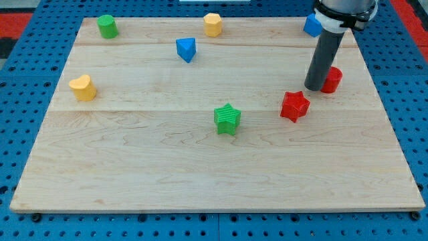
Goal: Slide the red circle towards center right
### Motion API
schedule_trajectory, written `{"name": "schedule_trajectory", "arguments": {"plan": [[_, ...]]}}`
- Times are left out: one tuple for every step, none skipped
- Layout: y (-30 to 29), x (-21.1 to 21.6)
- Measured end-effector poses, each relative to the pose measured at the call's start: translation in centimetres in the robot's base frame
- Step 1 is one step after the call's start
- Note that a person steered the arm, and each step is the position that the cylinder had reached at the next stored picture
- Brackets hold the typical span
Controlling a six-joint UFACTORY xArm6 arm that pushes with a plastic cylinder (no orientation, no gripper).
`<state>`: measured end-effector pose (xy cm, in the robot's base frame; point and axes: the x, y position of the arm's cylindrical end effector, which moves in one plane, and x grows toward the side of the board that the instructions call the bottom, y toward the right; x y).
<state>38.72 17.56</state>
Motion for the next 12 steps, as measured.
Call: {"name": "schedule_trajectory", "arguments": {"plan": [[-0.5, -2.9], [-0.1, -4.6], [0.1, -4.9], [1.1, -4.8], [1.9, -4.5], [2.6, -3.7], [2.8, -2.9], [2.8, -2.7], [2.8, -3.4], [1.7, -3.8], [1.7, -2.5], [1.7, -1.0]]}}
